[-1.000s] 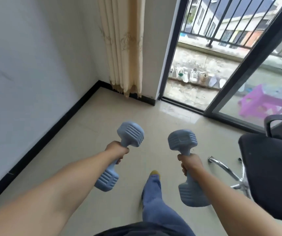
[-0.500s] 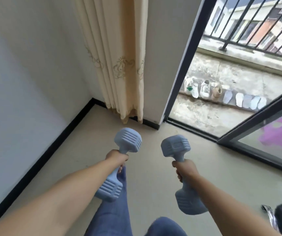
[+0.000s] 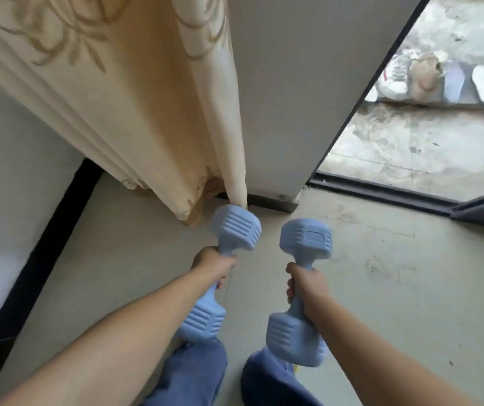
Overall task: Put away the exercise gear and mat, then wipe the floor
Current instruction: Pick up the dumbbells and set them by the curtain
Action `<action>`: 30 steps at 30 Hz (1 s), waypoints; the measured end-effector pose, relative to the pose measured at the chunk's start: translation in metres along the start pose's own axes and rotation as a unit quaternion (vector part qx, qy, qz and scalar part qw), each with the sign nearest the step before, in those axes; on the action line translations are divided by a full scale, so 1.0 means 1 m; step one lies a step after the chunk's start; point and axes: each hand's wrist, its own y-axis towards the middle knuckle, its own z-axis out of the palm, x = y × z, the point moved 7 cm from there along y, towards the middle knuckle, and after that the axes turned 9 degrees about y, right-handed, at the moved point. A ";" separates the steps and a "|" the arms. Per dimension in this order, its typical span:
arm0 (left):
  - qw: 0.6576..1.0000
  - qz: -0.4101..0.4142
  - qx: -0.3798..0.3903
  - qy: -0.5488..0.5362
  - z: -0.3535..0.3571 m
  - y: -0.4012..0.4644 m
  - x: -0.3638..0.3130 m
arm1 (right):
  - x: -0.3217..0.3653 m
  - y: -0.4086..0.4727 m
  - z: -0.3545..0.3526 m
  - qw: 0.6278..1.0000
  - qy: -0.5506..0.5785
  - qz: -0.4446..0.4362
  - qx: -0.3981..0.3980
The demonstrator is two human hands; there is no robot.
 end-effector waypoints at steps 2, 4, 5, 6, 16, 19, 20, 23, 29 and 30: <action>1.000 0.002 0.002 -0.023 0.022 0.056 0.008 | -0.017 0.057 0.022 1.000 0.024 0.005 -0.004; 0.999 0.004 0.008 -0.035 0.044 0.107 0.017 | -0.031 0.109 0.038 0.999 0.035 0.000 -0.010; 0.999 0.004 0.012 -0.043 0.055 0.129 0.021 | -0.036 0.132 0.046 0.999 0.038 -0.005 -0.013; 0.998 0.004 0.015 -0.054 0.065 0.151 0.024 | -0.041 0.155 0.053 0.999 0.040 -0.011 -0.014; 0.994 0.030 0.033 -0.102 0.107 0.283 0.021 | -0.048 0.280 0.066 0.997 0.023 -0.068 -0.014; 0.993 0.043 0.044 -0.101 0.110 0.292 0.013 | -0.039 0.292 0.065 0.997 0.008 -0.073 -0.007; 0.993 0.044 0.046 -0.101 0.112 0.294 0.012 | -0.038 0.295 0.066 0.997 0.003 -0.075 -0.006; 0.992 0.041 0.054 -0.105 0.122 0.298 0.009 | -0.036 0.302 0.072 0.997 0.001 -0.082 -0.002; 0.990 0.040 0.051 -0.127 0.136 0.310 -0.002 | -0.041 0.315 0.087 0.997 0.031 -0.064 0.009; 0.990 0.039 0.051 -0.127 0.136 0.312 -0.002 | -0.041 0.317 0.088 0.997 0.035 -0.061 0.010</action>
